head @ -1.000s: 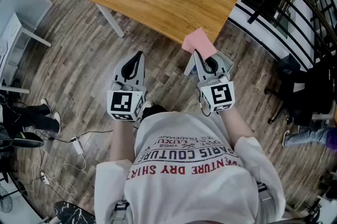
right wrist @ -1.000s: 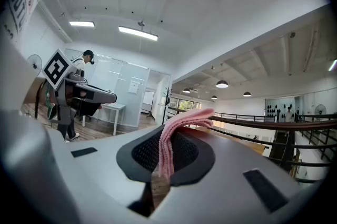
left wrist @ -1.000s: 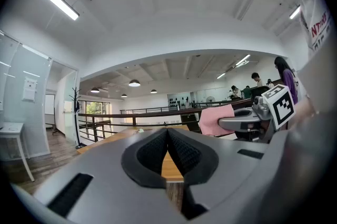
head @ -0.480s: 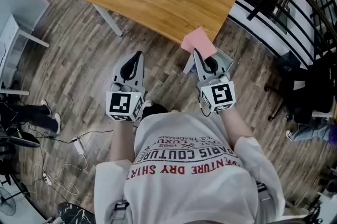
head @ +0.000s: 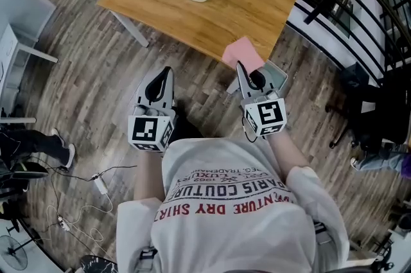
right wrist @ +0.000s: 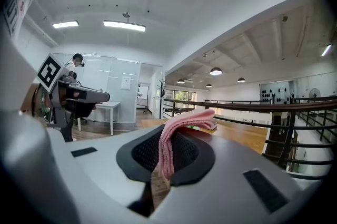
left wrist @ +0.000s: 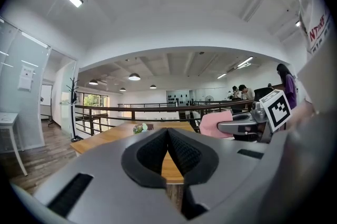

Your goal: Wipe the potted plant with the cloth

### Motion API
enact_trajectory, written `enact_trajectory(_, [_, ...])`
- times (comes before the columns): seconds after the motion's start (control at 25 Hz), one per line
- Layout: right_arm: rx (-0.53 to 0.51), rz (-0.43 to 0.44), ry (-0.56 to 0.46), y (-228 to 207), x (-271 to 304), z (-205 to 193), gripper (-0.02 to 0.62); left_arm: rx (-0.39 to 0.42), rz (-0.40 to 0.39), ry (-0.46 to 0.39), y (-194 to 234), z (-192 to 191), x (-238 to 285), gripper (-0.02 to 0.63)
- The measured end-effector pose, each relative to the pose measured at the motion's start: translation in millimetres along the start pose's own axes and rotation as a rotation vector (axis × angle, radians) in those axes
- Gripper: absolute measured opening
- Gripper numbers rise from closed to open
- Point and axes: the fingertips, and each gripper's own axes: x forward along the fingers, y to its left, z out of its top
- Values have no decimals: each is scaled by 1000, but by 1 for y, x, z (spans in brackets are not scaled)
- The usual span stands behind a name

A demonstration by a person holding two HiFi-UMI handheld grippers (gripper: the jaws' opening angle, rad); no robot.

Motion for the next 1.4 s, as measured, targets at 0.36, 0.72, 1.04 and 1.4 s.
enact_trajectory(0.36, [-20, -143, 36, -4, 119, 15, 37, -18, -101, -12, 122, 0, 82, 15])
enact_trajectory(0.72, [-24, -385, 89, -14, 242, 39, 37, -12, -312, 7, 247, 5, 191, 15])
enact_trajectory(1.04, [-3, -516, 152, -42, 269, 35, 37, 2, -449, 54, 258, -4, 252, 15])
enact_trajectory(1.4, [-22, -569, 273, -121, 285, -7, 37, -1, -554, 218, 227, -58, 327, 15])
